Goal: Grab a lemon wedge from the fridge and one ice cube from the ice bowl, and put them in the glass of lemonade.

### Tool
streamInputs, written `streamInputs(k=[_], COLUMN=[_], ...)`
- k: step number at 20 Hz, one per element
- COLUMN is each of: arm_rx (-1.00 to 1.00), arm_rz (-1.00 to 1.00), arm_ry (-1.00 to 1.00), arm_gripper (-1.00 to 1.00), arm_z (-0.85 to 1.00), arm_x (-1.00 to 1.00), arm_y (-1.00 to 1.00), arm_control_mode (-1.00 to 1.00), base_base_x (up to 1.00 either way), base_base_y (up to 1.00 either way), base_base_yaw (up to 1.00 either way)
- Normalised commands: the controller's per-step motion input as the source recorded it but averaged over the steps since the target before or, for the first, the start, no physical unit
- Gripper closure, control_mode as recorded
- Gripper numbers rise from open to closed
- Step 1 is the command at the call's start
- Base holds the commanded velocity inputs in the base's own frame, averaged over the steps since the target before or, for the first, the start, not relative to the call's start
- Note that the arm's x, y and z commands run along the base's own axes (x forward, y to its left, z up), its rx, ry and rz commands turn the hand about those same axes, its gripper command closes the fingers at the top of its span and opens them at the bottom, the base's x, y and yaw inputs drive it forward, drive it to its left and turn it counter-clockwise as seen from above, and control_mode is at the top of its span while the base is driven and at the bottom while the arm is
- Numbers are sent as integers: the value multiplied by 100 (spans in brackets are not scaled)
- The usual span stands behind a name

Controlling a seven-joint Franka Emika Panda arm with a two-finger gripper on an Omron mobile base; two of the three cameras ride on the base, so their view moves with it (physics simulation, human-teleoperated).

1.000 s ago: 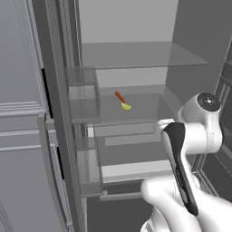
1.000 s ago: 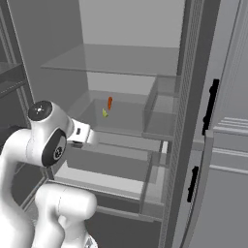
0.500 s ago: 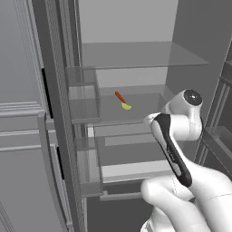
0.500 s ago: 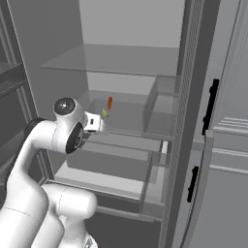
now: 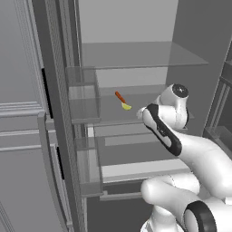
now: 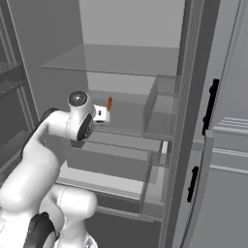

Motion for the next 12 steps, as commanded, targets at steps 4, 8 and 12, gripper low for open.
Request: streamInputs(k=[4,8,12], arm_rx=[0,-1,-1], arm_rz=[0,0,0], arm_ry=[1,0,0], arm_gripper=[-100,-100,-100], arm_z=[-1,-18,-23], arm_x=[35,28,25], arm_y=[0,0,0], arm_control_mode=[-100,-100,-100], base_base_x=[0,0,0], base_base_y=[0,0,0], base_base_yaw=[0,0,0])
